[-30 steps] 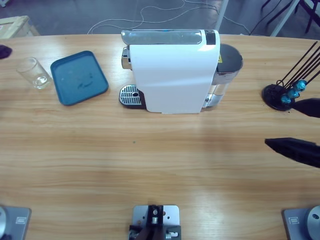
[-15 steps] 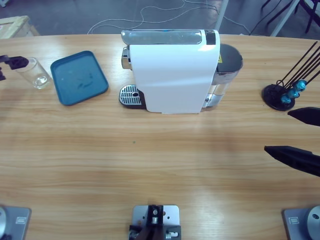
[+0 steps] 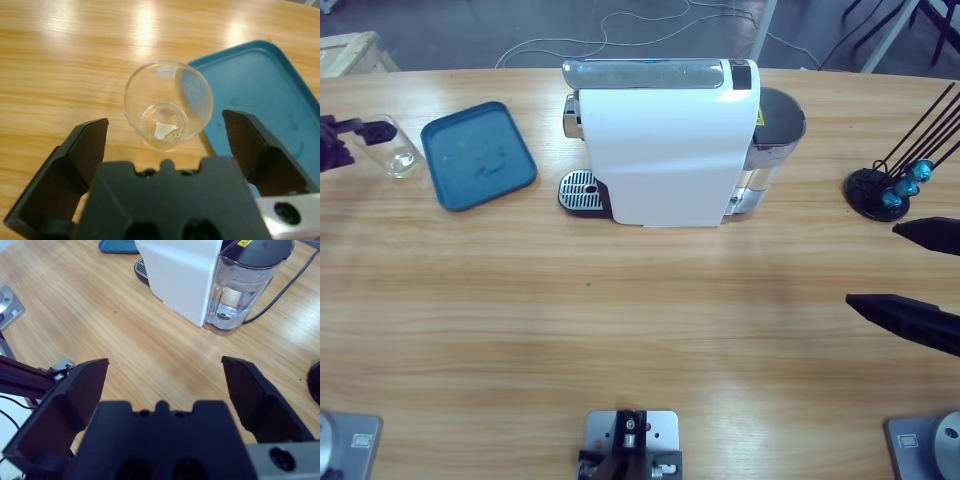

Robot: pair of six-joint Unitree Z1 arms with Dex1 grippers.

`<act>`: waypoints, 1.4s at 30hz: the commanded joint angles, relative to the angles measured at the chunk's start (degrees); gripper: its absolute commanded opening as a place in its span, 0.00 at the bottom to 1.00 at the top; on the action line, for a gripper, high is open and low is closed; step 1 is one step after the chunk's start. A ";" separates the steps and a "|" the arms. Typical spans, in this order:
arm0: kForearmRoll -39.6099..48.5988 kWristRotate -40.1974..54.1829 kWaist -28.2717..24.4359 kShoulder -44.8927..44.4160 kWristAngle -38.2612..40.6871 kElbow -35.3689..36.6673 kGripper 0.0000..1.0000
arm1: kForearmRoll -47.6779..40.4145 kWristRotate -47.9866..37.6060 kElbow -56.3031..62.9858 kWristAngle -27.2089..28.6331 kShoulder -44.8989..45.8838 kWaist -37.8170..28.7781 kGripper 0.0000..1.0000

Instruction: Pour coffee

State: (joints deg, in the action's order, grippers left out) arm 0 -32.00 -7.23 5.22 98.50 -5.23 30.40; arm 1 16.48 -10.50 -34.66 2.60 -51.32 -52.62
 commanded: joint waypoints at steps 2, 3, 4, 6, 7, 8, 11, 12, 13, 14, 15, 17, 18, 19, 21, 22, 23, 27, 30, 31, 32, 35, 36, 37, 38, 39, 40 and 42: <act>-4.95 -1.38 -1.44 6.85 -1.19 -1.49 0.99 | -0.75 -0.52 2.41 -0.76 1.82 0.23 1.00; -5.50 -1.38 -1.67 7.11 -1.19 -1.49 0.99 | -0.75 -0.54 2.41 -0.76 1.70 0.23 1.00; -6.06 -1.38 -1.79 7.36 -1.19 -1.49 0.98 | -0.75 -0.55 2.41 -0.76 1.66 0.23 1.00; -6.99 -1.30 -1.98 7.90 -1.10 -1.40 0.96 | -0.83 -0.57 2.41 -0.74 1.52 0.23 1.00; -7.15 -1.30 -2.07 8.22 -1.10 -1.40 0.92 | -0.90 -0.57 2.41 -0.67 1.37 0.23 1.00; -7.41 -1.21 -2.12 8.76 -1.10 -1.40 0.86 | -0.99 -0.54 2.41 -0.67 1.22 0.23 1.00; -7.64 -1.19 -2.14 9.92 -0.80 -1.49 0.76 | -1.18 -0.57 2.41 -0.63 0.96 0.23 1.00; -7.73 -1.07 -2.14 10.22 -0.68 -1.42 0.71 | -1.18 -0.57 2.41 -0.58 0.94 0.23 1.00; -7.89 -0.94 -2.12 10.50 -0.57 -1.43 0.65 | -1.26 -0.55 2.41 -0.58 0.84 0.23 1.00; -8.12 -0.86 -2.14 10.70 -0.57 -1.49 0.60 | -1.33 -0.55 2.41 -0.58 0.68 0.23 1.00; -8.20 -0.86 -2.14 10.89 -0.57 -1.49 0.60 | -1.45 -0.57 2.44 -0.58 0.57 0.23 1.00; -8.26 -0.86 -2.12 11.08 -0.57 -1.54 0.57 | -1.68 -0.57 2.49 -0.58 0.29 0.23 1.00; -8.27 -0.79 -2.14 11.03 -0.57 -1.64 0.52 | -1.75 -0.57 2.49 -0.58 0.17 0.23 1.00; -8.43 -0.77 -2.14 11.05 -0.57 -1.93 0.52 | -1.78 -0.55 2.49 -0.58 0.08 0.23 1.00; -8.66 -0.77 -2.12 11.00 -0.57 -2.42 0.52 | -1.82 -0.54 2.49 -0.60 -0.01 0.23 1.00; -8.71 -0.77 -2.14 10.86 -0.45 -2.77 0.52 | -1.89 -0.55 2.51 -0.58 -0.01 0.23 1.00; -8.78 -0.77 -2.14 10.65 -0.25 -3.19 0.52 | -1.94 -0.55 2.58 -0.63 -0.01 0.23 1.00; -11.17 -0.73 -2.10 10.98 -0.38 -5.79 0.52 | -1.94 -0.55 2.76 -0.62 0.59 0.23 1.00; -15.99 -1.30 -2.09 11.01 0.04 -9.47 0.53 | -1.89 -0.57 2.86 -0.62 1.00 0.23 1.00; -17.47 -1.30 -1.96 10.94 0.59 -10.59 0.56 | -1.89 -0.57 2.93 -0.62 1.14 0.23 1.00; -19.40 -1.24 -1.77 10.66 1.17 -11.96 0.65 | -1.89 -0.55 2.93 -0.62 1.22 0.23 1.00; -25.45 -0.96 0.22 6.95 1.08 -16.30 0.99 | -1.78 -0.57 2.93 -0.67 1.51 0.23 1.00; -25.91 -0.73 0.51 5.18 0.84 -16.67 0.99 | -1.71 -0.57 2.93 -0.67 1.58 0.23 1.00; -25.98 -0.43 0.51 3.58 0.84 -16.60 0.99 | -1.76 -0.55 2.90 -0.67 1.54 0.23 1.00; -26.08 -0.01 0.48 2.70 0.84 -16.08 0.99 | -1.87 -0.55 2.93 -0.67 1.45 0.23 1.00; -26.20 0.18 0.13 2.49 0.84 -15.34 0.99 | -2.05 -0.50 2.93 -0.63 1.33 0.23 1.00; -26.54 0.53 -0.35 2.63 0.84 -14.56 0.99 | -2.33 -0.48 3.06 -0.58 1.22 0.23 1.00; -28.28 1.43 -0.79 3.49 0.84 -13.47 0.99 | -2.85 -0.36 3.53 -0.42 1.33 0.23 1.00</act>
State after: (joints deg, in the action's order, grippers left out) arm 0 -56.70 -7.49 5.03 103.60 -4.71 15.63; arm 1 15.04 -10.54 -33.56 2.60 -51.13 -52.62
